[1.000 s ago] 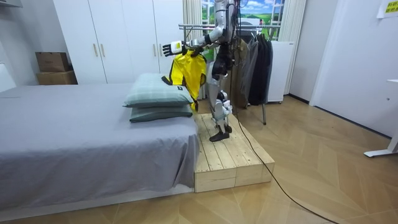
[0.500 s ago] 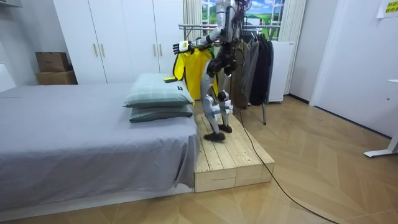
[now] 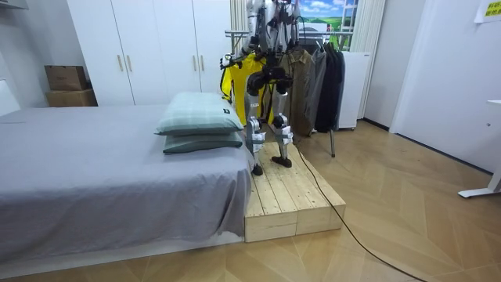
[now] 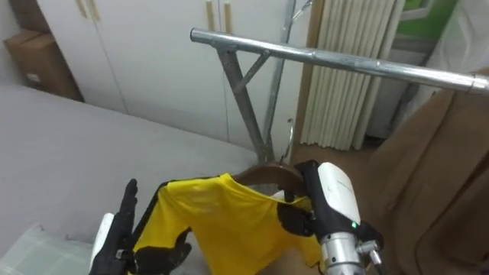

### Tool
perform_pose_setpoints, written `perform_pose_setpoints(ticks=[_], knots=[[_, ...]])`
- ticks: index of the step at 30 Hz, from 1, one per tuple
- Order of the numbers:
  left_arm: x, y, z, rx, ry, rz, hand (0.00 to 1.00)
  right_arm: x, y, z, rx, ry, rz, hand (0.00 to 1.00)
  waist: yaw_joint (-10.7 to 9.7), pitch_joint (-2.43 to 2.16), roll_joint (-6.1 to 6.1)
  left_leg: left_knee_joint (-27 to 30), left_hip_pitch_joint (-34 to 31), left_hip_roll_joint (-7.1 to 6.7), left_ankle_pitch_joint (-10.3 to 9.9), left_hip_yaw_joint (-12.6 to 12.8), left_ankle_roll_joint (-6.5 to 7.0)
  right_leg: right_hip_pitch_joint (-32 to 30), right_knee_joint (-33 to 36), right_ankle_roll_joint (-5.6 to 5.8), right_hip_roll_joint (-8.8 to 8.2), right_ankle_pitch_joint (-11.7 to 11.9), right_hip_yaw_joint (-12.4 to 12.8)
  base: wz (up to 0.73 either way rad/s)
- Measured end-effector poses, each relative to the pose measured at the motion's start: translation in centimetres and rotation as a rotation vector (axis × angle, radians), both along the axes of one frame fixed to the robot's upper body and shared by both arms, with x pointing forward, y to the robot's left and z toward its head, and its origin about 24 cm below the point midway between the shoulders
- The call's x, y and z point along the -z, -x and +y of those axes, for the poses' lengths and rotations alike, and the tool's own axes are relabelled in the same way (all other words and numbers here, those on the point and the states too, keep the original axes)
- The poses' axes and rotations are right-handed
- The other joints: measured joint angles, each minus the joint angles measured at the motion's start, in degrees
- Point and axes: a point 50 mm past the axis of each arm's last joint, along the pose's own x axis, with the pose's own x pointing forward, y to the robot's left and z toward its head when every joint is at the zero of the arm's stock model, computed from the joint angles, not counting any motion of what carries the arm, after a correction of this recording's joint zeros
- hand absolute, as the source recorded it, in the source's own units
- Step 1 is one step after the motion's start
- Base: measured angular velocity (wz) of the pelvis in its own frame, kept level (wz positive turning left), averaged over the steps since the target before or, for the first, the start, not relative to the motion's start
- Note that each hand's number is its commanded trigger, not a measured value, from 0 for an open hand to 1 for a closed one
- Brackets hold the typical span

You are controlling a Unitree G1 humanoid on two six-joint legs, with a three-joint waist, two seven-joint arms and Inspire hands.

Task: Hang clothes

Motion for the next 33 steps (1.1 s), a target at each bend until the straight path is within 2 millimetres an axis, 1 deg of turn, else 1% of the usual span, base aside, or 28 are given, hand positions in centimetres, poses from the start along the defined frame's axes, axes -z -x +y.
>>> perform_pose_setpoints(ticks=[3,6,7,9,10,11,13,16,18,23,25,28,31,33], knots=[[0.0,0.1,1.0,-0.017,-0.022,0.002,0.0,0.8,1.5,-0.7,0.012,-0.005,0.047,1.0,-0.2,0.04,0.07,-0.3,1.0,-0.16,-1.2,3.6,1.05,-0.5,-0.4,0.91,-0.6,0.6,-0.4,-0.64],[-0.1,0.1,1.0,-0.019,-0.024,0.0,0.0,0.8,2.1,-1.2,0.023,-0.005,0.058,1.0,-1.1,0.03,0.23,-0.4,1.1,-0.24,-2.0,5.9,1.68,-1.3,-0.3,1.52,-0.85,1.0,-0.4,-0.47],[-0.1,0.1,0.9,-0.019,-0.021,0.0,0.0,0.8,2.3,-1.2,0.026,-0.005,0.06,1.0,-1.3,0.03,0.22,-0.5,1.3,-0.27,-2.1,6.1,1.78,-1.3,-0.3,1.62,-0.85,1.0,-0.4,-0.39],[0.0,0.1,0.7,-0.018,-0.011,0.001,0.0,0.5,2.9,-1.2,0.029,-0.005,0.052,1.0,-1.5,0.02,0.2,-2.3,2.8,-0.48,-2.3,7.5,2.01,-1.3,-0.3,1.9,-0.87,1.2,-0.6,-0.39],[0.0,0.1,0.7,-0.017,-0.011,0.0,0.0,0.3,2.9,-1.2,0.028,-0.006,0.046,1.0,-1.8,0.02,0.2,-2.5,2.9,-0.53,-2.3,7.5,2.02,-1.3,-0.4,1.95,-0.94,1.3,-0.9,-0.25],[-0.1,0.1,0.7,-0.015,-0.012,-0.002,0.0,0.1,2.8,-1.2,0.026,-0.006,0.036,1.0,-2.8,0.02,0.11,-2.9,3.1,-0.62,-2.2,7.5,2.07,-1.4,-0.4,1.98,-1.02,1.4,-1.4,-0.12],[0.0,0.1,0.6,-0.011,-0.013,-0.002,0.0,-0.2,2.9,-1.2,0.024,-0.006,0.025,1.0,-3.2,-0.05,-0.12,-3.3,3.7,-0.62,-2.2,7.9,2.09,-1.3,-0.4,1.98,-0.97,1.4,-1.7,-0.16],[0.0,0.1,0.3,0.011,-0.015,-0.001,0.0,-0.5,2.8,-1.3,0.022,-0.001,0.014,1.0,-3.3,-0.1,-0.38,-3.9,4.5,-0.54,-2.2,8.2,2.07,-1.3,-0.5,1.79,-1.01,1.5,-3.4,-0.18],[-0.1,0.1,0.1,0.018,-0.014,-0.003,0.0,-0.5,2.8,-1.3,0.023,-0.001,0.013,1.0,-3.3,-0.32,-0.79,-3.9,4.6,-0.43,-2.2,8.2,2.03,-1.0,-1.3,1.53,-0.94,1.7,-3.3,-0.12],[-0.1,0.1,0.0,0.025,-0.015,-0.004,0.0,-0.5,2.8,-1.4,0.028,-0.013,0.014,1.0,-3.0,-0.4,-1.64,-4.0,4.9,-0.4,-2.1,8.0,1.91,-0.6,-1.4,1.49,-0.93,1.7,-3.5,-0.01],[-0.2,0.0,0.0,0.027,-0.018,-0.005,0.0,-0.4,2.9,-1.4,0.029,-0.015,0.015,1.0,-2.9,-0.43,-1.85,-4.0,5.2,-0.41,-2.1,7.5,1.91,0.0,-1.9,1.49,-1.0,1.8,-3.7,0.06],[-0.3,0.0,0.1,0.03,-0.018,-0.013,0.0,-0.5,2.9,-1.3,0.029,-0.017,0.013,1.0,-2.9,-0.46,-2.01,-4.3,5.5,-0.38,-2.1,6.7,1.91,0.8,-3.1,1.49,-1.15,2.1,-4.8,0.12],[-0.6,-0.1,0.2,0.049,-0.022,-0.02,0.0,-0.9,2.8,-1.3,0.025,-0.019,-0.003,1.0,-1.6,-0.46,-2.0,-4.3,5.5,-0.34,-2.1,6.6,1.91,0.8,-3.3,1.46,-1.14,2.1,-5.1,0.03],[-0.6,-0.1,0.1,0.062,-0.02,-0.018,0.0,-1.1,2.7,-1.2,0.024,-0.029,-0.011,1.0,-0.3,-0.47,-1.97,-4.3,5.6,-0.16,-2.1,6.6,1.91,0.9,-3.3,1.26,-1.22,2.3,-6.9,0.0]])
